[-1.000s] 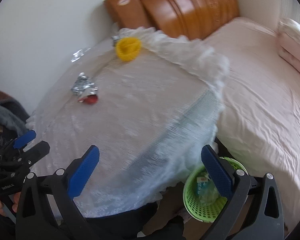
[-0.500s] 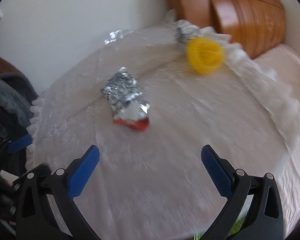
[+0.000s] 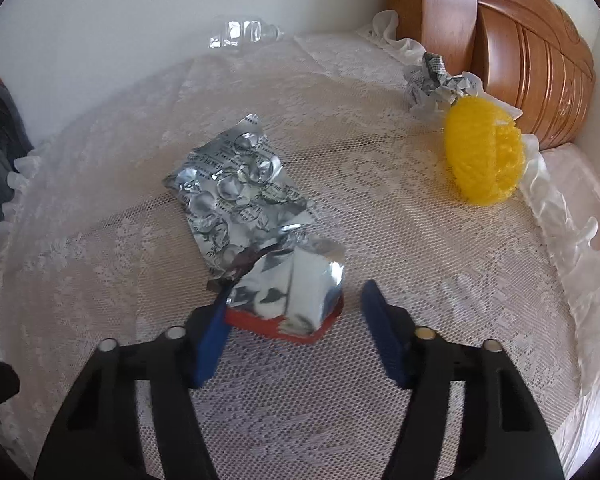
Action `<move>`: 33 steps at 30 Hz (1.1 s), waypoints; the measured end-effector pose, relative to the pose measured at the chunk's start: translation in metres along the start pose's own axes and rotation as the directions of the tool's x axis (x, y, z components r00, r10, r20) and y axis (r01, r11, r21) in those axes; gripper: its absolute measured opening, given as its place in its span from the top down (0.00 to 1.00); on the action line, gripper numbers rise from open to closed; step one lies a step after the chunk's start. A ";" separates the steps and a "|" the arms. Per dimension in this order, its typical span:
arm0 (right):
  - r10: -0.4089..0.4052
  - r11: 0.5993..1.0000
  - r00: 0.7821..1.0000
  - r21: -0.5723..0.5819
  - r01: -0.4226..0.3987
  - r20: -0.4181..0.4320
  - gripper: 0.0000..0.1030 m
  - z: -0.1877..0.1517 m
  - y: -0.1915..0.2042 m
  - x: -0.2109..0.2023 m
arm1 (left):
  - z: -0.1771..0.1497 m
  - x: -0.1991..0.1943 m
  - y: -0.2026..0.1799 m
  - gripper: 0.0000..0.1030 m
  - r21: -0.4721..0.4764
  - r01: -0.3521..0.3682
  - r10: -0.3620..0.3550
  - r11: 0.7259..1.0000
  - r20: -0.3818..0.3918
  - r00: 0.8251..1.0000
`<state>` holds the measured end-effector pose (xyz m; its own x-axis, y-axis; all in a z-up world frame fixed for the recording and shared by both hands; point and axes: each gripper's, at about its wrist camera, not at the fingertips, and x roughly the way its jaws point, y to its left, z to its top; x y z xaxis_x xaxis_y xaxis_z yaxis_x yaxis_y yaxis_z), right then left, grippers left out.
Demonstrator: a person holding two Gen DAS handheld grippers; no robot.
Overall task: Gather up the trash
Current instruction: 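Grasp the red-edged foil pack with the right gripper while the left gripper grasps the silver blister pack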
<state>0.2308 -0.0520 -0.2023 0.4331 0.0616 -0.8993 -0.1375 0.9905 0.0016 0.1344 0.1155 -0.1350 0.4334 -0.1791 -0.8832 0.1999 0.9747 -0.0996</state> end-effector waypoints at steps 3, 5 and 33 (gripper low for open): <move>0.009 1.000 1.000 0.021 -0.009 -0.002 0.53 -0.002 -0.007 -0.003 | 0.004 0.003 -0.001 0.08 0.001 0.008 -0.008 1.000 -0.003 1.000; 0.017 0.999 1.000 0.036 -0.016 -0.003 0.56 -0.003 -0.011 -0.005 | 0.005 0.004 -0.002 0.08 0.008 0.013 -0.013 1.000 -0.002 1.000; -0.058 0.930 0.997 0.367 0.035 0.053 0.58 -0.080 -0.081 -0.106 | 0.088 0.119 -0.070 0.10 0.407 0.137 -0.123 0.903 -0.060 0.991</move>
<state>0.1248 -0.1490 -0.1418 0.4872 0.0103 -0.8732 0.2139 0.9681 0.1308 0.2497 0.0141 -0.1931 0.3523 -0.2894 -0.8900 0.5975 0.8015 -0.0241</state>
